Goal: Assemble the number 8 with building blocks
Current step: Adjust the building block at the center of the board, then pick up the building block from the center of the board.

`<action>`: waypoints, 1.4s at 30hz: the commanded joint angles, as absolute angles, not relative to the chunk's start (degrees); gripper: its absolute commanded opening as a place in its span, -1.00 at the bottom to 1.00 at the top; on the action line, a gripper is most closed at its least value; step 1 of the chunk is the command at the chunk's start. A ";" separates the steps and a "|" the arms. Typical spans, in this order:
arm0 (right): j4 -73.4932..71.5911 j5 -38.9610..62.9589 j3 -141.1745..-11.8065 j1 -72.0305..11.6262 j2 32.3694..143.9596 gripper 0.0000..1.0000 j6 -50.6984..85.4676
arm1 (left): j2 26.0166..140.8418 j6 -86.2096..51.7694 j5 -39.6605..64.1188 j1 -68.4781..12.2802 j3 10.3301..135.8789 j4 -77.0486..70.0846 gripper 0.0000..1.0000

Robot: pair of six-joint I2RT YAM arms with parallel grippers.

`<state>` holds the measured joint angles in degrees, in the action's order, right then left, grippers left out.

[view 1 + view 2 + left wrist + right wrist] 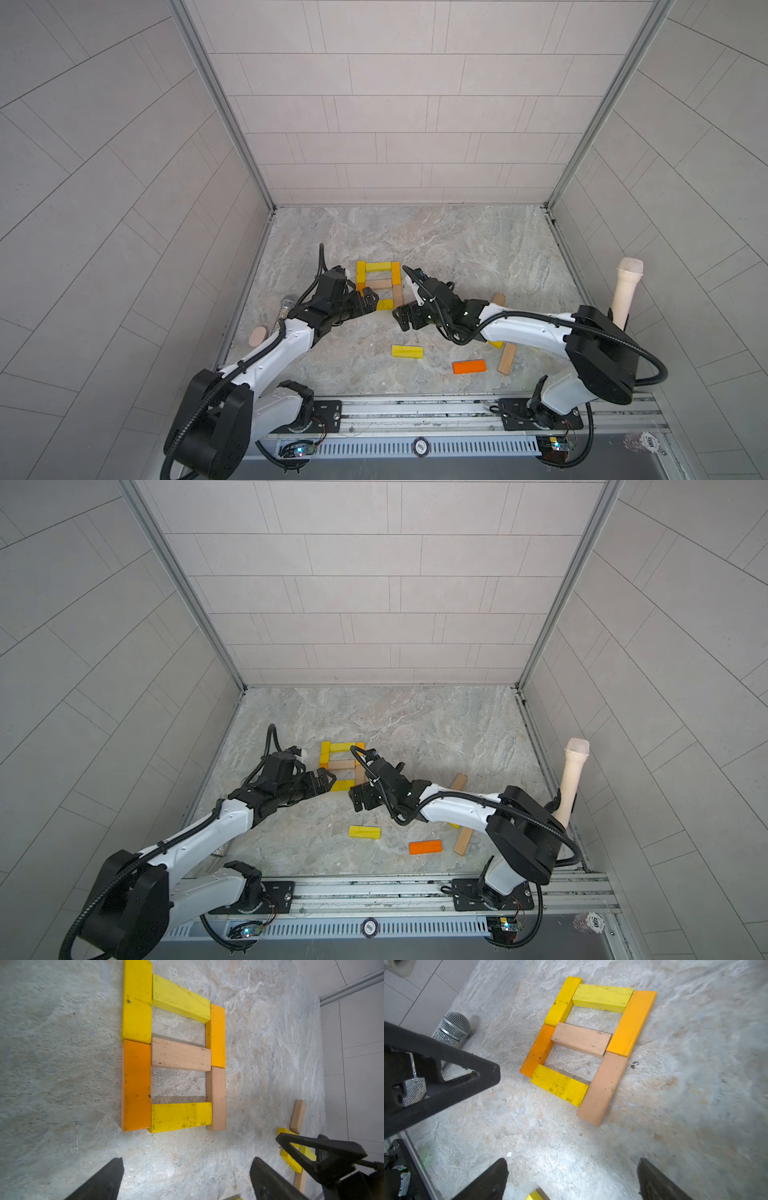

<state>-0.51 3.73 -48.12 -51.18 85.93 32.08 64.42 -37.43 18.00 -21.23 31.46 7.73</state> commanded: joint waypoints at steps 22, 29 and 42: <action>22.33 -7.47 -43.61 -68.37 70.05 0.90 20.36 | 45.73 -19.68 16.17 -21.85 49.35 41.05 1.00; 25.69 -2.62 -48.12 -70.75 77.90 0.27 13.81 | 44.91 -17.45 13.28 -21.88 48.51 41.58 1.00; 27.53 1.01 -56.22 -68.12 91.60 0.27 7.16 | 42.68 -19.45 6.06 -21.89 47.67 42.95 1.00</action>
<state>26.52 -0.23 -55.09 -69.06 90.45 9.65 43.42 -18.92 10.04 -21.67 47.72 41.12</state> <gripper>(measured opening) 0.634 0.998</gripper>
